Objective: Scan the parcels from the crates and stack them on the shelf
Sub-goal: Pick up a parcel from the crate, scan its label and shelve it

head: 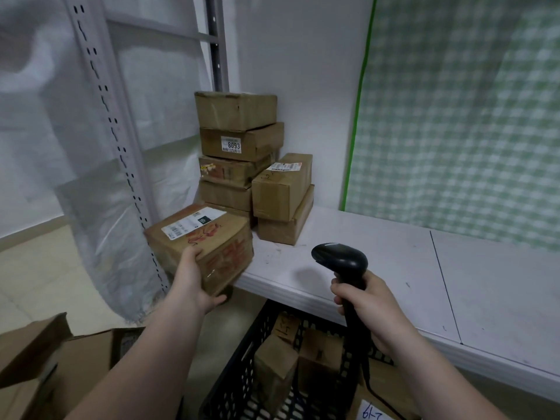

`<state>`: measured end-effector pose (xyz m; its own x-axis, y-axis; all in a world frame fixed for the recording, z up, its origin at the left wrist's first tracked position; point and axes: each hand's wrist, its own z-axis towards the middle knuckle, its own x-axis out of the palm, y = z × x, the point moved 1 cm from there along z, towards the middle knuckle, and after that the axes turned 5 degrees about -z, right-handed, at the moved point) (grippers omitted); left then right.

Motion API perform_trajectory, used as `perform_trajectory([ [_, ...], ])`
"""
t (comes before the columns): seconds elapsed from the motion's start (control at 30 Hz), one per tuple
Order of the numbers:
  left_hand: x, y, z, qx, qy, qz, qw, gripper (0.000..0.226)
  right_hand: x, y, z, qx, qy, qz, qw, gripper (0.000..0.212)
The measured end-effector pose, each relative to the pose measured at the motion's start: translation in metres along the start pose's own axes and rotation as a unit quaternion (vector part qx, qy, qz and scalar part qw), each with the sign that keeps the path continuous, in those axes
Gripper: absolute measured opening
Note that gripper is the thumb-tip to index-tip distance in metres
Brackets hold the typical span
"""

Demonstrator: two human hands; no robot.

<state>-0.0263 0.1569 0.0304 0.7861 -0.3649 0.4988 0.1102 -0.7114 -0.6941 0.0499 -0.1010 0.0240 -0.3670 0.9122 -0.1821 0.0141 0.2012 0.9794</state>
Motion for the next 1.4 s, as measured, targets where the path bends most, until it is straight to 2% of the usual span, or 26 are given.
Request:
perform_trajectory([
  [0.13,0.033,0.007,0.015,-0.011,0.018,0.006,1.0,0.026,0.001,-0.003,0.009,0.003,0.0,-0.014,1.0,0.012],
  [0.23,0.05,0.01,0.026,-0.015,-0.026,0.03,0.999,0.022,0.0,-0.005,0.017,0.004,-0.004,-0.023,1.0,0.011],
  [0.3,0.054,0.006,0.038,-0.012,-0.048,0.045,0.998,0.036,-0.002,-0.008,0.021,0.007,-0.006,-0.028,1.0,0.011],
  [0.37,0.054,0.003,0.052,-0.01,-0.074,0.06,0.995,0.064,-0.004,-0.013,0.025,0.013,-0.006,-0.03,0.999,0.012],
  [0.43,0.053,0.002,0.066,0.001,-0.083,0.074,0.994,0.073,-0.006,-0.017,0.027,0.021,-0.003,-0.031,0.999,0.013],
  [0.6,0.053,-0.002,0.085,0.019,-0.062,0.101,0.993,0.066,-0.007,-0.025,0.03,0.034,0.002,-0.028,0.999,0.014],
  [0.8,0.049,0.012,0.081,0.022,-0.051,0.129,0.99,0.069,-0.01,-0.033,0.019,0.033,0.017,-0.045,0.998,0.014],
  [0.87,0.042,0.03,0.076,0.025,-0.04,0.146,0.988,0.063,-0.013,-0.038,0.013,0.039,0.028,-0.061,0.997,0.016],
  [0.97,0.025,0.067,0.069,0.06,-0.014,0.245,0.968,0.043,-0.018,-0.047,0.0,0.042,0.051,-0.098,0.993,0.012],
  [1.07,0.005,0.105,0.063,0.078,0.008,0.349,0.934,0.01,-0.024,-0.063,-0.015,0.045,0.095,-0.127,0.986,0.009],
  [1.1,0.0,0.117,0.062,0.09,0.024,0.392,0.915,0.01,-0.026,-0.069,-0.02,0.054,0.111,-0.143,0.982,0.01],
  [1.17,-0.01,0.14,0.062,0.118,0.072,0.509,0.85,0.014,-0.029,-0.085,-0.027,0.084,0.134,-0.179,0.971,0.012],
  [1.27,-0.023,0.169,0.065,0.133,0.119,0.669,0.722,0.028,-0.033,-0.114,-0.032,0.133,0.133,-0.21,0.959,0.023],
  [1.4,-0.027,0.202,0.071,0.131,0.175,0.758,0.614,0.037,-0.037,-0.148,-0.034,0.188,0.12,-0.208,0.952,0.025],
])
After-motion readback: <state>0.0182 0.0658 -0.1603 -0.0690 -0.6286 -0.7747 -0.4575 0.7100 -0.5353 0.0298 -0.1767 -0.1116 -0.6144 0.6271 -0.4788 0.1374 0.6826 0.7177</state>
